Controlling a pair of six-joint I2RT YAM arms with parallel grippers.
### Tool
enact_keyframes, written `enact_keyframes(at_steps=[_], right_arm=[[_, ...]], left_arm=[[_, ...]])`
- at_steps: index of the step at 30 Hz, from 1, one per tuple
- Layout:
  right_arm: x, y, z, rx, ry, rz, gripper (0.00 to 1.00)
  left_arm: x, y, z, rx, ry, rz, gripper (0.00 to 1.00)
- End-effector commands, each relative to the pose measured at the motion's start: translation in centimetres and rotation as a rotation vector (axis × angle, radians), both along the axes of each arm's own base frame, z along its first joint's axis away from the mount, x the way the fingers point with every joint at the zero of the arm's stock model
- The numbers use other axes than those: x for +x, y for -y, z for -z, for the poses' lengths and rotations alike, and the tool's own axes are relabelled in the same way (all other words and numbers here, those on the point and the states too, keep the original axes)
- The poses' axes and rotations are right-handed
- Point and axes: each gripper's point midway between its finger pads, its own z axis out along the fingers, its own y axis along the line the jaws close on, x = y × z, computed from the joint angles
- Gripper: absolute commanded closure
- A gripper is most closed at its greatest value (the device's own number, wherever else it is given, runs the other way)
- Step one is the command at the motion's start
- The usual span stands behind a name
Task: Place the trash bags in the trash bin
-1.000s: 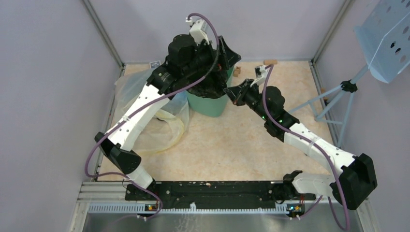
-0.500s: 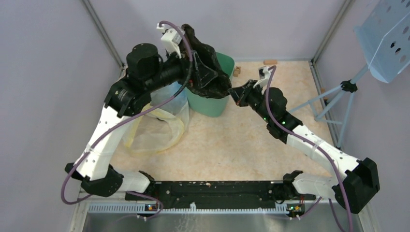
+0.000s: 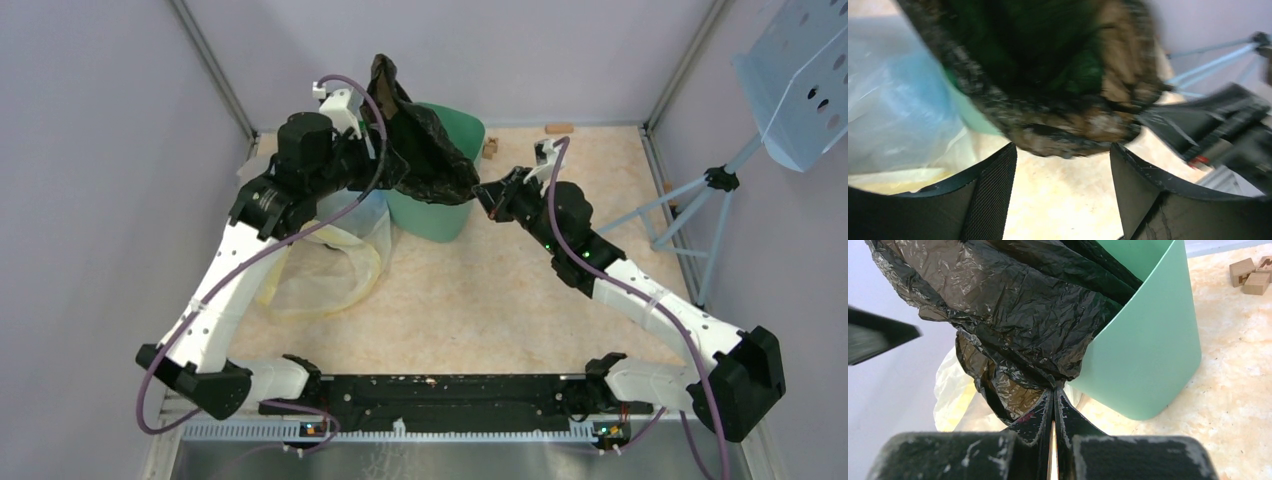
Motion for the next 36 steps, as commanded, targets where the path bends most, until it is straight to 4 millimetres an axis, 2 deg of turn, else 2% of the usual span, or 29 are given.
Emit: enact_keyframes(at_steps=[1,4,9,12,21,26,31,36], right_arm=[[-0.8,0.3,-1.4,0.018,0.045,-0.006,1.0],[-0.9,0.3,-1.1,0.017,0.041,-0.006,1.0],[-0.9,0.4,-1.0,0.015,0.038,-0.006,1.0],[-1.0,0.5,-0.9,0.013,0.037,-0.006,1.0],[-0.9,0.7,0.3,-0.007,0.019,0.005,1.0],[-0.3,1.2,1.1,-0.039,0.003,0.046,1.0],[1.5,2.4,2.7,-0.08,-0.054,0.116,1.0],[3.8,3.2,4.0,-0.079,-0.115,0.131,1.0]], left_arm=[[4.5,-2.7,1.5,-0.004,-0.008,-0.14,0.26],[6.6,-3.6,2.3,-0.03,-0.03,-0.177,0.26],[8.6,-3.1,3.7,-0.075,-0.067,-0.16,0.28],[9.4,-3.3,4.6,-0.073,-0.082,-0.181,0.33],[10.0,-4.0,7.6,-0.077,-0.089,-0.198,0.66],[9.7,-5.1,9.4,-0.051,-0.104,-0.233,1.0],[9.3,-6.6,11.4,-0.029,-0.124,-0.27,1.0],[9.7,-7.4,13.4,-0.04,-0.147,-0.299,1.0]])
